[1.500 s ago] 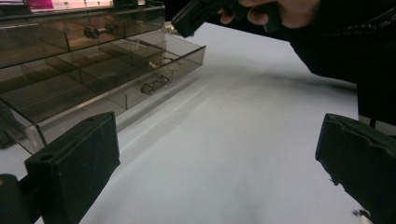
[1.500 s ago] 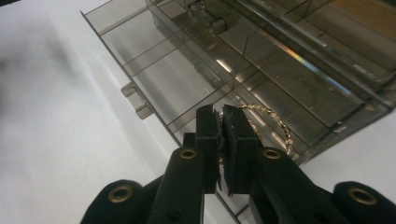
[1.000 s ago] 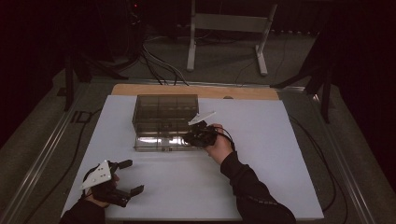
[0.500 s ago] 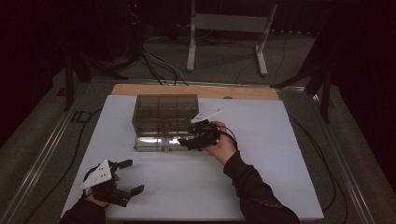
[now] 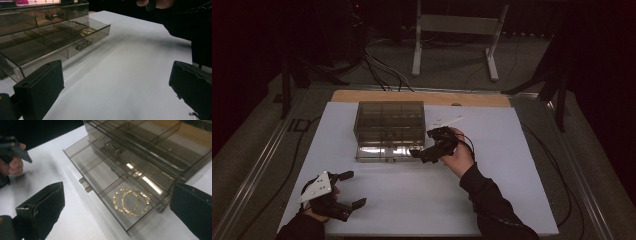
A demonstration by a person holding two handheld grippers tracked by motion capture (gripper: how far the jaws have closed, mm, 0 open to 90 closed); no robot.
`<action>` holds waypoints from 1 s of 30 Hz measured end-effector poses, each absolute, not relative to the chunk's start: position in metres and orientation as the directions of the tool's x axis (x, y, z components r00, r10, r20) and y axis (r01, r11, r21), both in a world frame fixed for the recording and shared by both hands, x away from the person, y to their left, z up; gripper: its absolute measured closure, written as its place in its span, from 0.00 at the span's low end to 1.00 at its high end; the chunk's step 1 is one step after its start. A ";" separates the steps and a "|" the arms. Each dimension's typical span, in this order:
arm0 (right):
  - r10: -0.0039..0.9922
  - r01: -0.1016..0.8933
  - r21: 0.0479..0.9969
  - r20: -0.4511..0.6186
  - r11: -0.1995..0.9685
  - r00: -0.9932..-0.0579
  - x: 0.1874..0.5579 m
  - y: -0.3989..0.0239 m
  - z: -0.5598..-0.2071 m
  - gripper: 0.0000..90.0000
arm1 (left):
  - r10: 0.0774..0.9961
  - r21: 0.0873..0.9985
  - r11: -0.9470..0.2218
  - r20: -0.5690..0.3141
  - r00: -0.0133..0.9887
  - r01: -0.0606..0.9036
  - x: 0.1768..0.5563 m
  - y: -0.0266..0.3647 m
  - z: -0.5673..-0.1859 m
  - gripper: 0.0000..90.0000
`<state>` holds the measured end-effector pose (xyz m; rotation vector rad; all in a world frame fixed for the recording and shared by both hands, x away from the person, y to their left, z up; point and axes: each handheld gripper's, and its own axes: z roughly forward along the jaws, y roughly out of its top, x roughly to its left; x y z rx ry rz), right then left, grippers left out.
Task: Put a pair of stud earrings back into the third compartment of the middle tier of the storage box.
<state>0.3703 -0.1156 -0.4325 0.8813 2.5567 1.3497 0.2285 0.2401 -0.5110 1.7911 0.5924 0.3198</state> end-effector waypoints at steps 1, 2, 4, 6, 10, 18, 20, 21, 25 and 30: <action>0.547 0.445 0.785 0.165 0.431 -0.821 0.370 -0.118 -0.431 0.00 | 0.543 0.950 -0.212 -0.080 0.836 0.229 0.228 0.240 -0.511 0.01; 0.550 0.448 0.783 0.166 0.431 -0.819 0.370 -0.119 -0.430 0.00 | 0.543 0.951 -0.211 -0.081 0.836 0.228 0.229 0.240 -0.511 0.01; 0.548 0.451 0.781 0.170 0.432 -0.819 0.371 -0.123 -0.429 0.00 | 0.546 0.951 -0.205 -0.083 0.833 0.230 0.229 0.240 -0.511 0.01; 0.554 0.448 0.789 0.168 0.421 -0.815 0.370 -0.127 -0.428 0.00 | 0.545 0.951 -0.206 -0.082 0.834 0.229 0.228 0.240 -0.511 0.01; 0.563 0.447 0.800 0.170 0.400 -0.808 0.368 -0.136 -0.430 0.00 | 0.547 0.951 -0.204 -0.085 0.833 0.231 0.228 0.241 -0.511 0.01; 0.612 0.424 0.820 0.118 0.384 -0.782 0.360 -0.159 -0.439 0.00 | 0.544 0.951 -0.211 -0.077 0.835 0.225 0.228 0.240 -0.510 0.01; 0.619 0.428 0.818 0.116 0.385 -0.777 0.359 -0.164 -0.443 0.00 | 0.547 0.952 -0.205 -0.082 0.833 0.229 0.228 0.241 -0.510 0.01; 0.624 0.430 0.817 0.114 0.384 -0.773 0.358 -0.167 -0.444 0.00 | 0.547 0.952 -0.205 -0.082 0.833 0.228 0.228 0.241 -0.510 0.01; 0.632 0.440 0.812 0.116 0.384 -0.766 0.353 -0.176 -0.450 0.00 | 0.546 0.952 -0.205 -0.081 0.834 0.227 0.228 0.241 -0.510 0.01; 0.643 0.449 0.810 0.119 0.378 -0.757 0.345 -0.191 -0.459 0.00 | 0.546 0.952 -0.205 -0.081 0.834 0.226 0.228 0.241 -0.510 0.01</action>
